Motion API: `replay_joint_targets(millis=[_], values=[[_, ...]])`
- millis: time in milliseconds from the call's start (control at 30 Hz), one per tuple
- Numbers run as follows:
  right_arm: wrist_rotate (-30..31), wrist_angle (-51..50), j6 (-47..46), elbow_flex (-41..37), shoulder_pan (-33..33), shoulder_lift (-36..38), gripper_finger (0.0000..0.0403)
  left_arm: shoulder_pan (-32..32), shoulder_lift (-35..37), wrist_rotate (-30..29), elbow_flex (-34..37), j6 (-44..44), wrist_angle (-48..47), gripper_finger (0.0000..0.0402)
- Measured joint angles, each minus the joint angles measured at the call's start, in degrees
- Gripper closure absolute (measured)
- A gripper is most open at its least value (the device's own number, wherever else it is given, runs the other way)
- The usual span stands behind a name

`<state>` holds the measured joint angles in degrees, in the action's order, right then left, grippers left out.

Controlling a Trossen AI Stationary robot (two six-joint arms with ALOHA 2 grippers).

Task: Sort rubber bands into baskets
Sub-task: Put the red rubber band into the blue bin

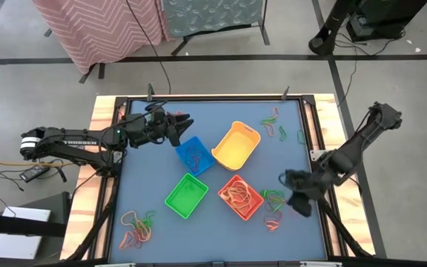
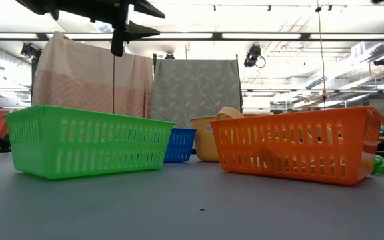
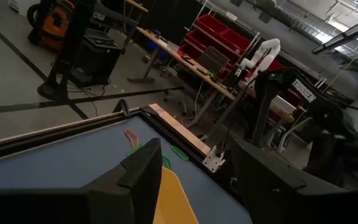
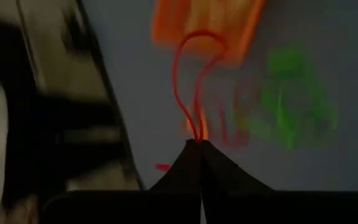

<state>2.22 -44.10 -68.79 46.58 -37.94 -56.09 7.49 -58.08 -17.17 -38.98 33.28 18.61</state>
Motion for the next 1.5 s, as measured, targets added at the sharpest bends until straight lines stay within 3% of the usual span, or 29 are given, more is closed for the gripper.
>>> replay_joint_targets(millis=[100,233,433,667,933,1233,1500], values=[[4.1,5.5,6.2,0.3,5.6,-1.7,0.0401,0.0,0.0,0.0,0.0,0.2,0.5,0.0204],[3.7,15.4,18.4,0.3,13.6,-8.0,0.0402,0.0,0.0,0.8,0.0,0.7,4.8,0.0204],[-0.1,38.7,33.1,0.3,25.5,-20.3,0.0402,-0.1,0.0,11.4,0.0,-3.9,22.0,0.0204],[-3.3,65.4,35.8,0.3,34.9,-32.9,0.0402,0.0,0.5,12.6,0.0,-2.7,23.7,0.0203],[-2.0,85.1,34.1,0.6,39.7,-44.9,0.0402,0.0,0.4,11.7,0.0,-2.3,18.3,0.0203],[-2.1,84.4,34.2,8.2,40.8,-54.1,0.0381,0.0,0.4,11.4,0.0,-2.9,19.2,0.0203],[-1.9,68.0,40.3,15.6,40.8,-54.4,0.0264,0.0,0.4,11.3,0.0,-3.0,19.4,0.0203]])
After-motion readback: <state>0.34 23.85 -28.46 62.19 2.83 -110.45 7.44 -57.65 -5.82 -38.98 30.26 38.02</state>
